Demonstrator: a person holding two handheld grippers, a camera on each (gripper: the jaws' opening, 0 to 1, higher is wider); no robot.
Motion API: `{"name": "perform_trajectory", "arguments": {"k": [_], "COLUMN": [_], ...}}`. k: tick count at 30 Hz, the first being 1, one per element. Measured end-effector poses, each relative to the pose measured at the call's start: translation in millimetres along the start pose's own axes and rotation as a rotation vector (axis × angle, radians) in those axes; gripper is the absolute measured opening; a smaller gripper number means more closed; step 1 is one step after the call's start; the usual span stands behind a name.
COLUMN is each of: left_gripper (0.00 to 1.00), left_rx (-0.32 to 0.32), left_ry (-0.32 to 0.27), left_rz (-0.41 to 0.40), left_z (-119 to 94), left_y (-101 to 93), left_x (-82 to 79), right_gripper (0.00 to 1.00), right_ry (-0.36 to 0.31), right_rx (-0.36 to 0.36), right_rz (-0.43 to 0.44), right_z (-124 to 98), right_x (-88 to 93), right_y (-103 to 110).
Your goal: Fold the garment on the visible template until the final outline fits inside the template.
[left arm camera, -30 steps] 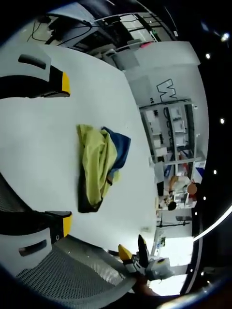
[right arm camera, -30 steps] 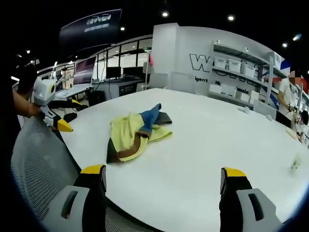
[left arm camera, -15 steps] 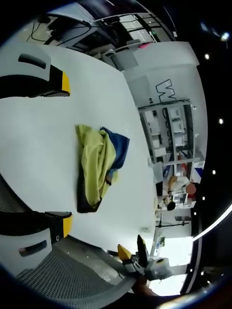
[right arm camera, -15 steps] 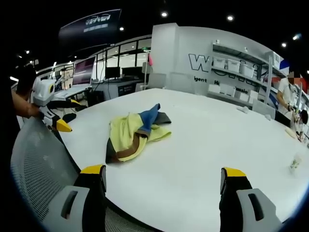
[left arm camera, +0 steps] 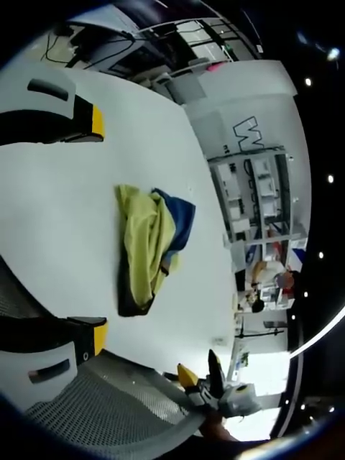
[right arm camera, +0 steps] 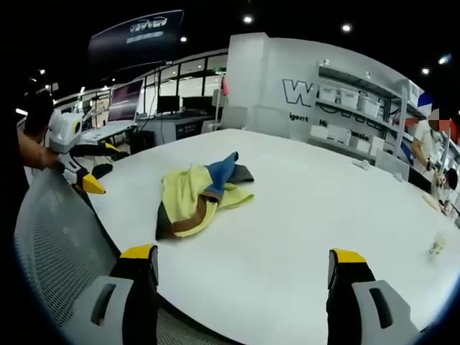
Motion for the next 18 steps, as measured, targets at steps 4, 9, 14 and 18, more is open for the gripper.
{"name": "perform_trajectory", "arguments": {"k": [4, 9, 14, 18], "left_gripper": [0.99, 0.99, 0.99, 0.99], "left_rx": [0.001, 0.002, 0.011, 0.024], "left_ry": [0.014, 0.016, 0.027, 0.044], "left_rz": [0.004, 0.005, 0.015, 0.039], "left_z": [0.2, -0.4, -0.7, 0.8], "left_y": [-0.4, 0.0, -1.3, -1.6], "left_x": [1.0, 1.2, 0.1, -2.7], "right_gripper": [0.99, 0.99, 0.99, 0.99], "right_ry": [0.006, 0.011, 0.018, 0.019], "right_rx": [0.004, -0.003, -0.011, -0.024], "right_rz": [0.004, 0.009, 0.009, 0.026], "right_z": [-0.7, -0.4, -0.9, -1.8], "right_x": [0.0, 0.4, 0.0, -0.8], "right_y": [-0.3, 0.2, 0.9, 0.4]}}
Point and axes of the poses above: the point that each gripper's makers call its tool centre point, and the gripper's own axes: z roughly forward along the fingers, y roughly to its left, x roughly out of its underside, the point moved 8 cm from there along -z, roughly backward along the fingers, and after that the axes turned 1 degree about y, right-handed, at the moved point
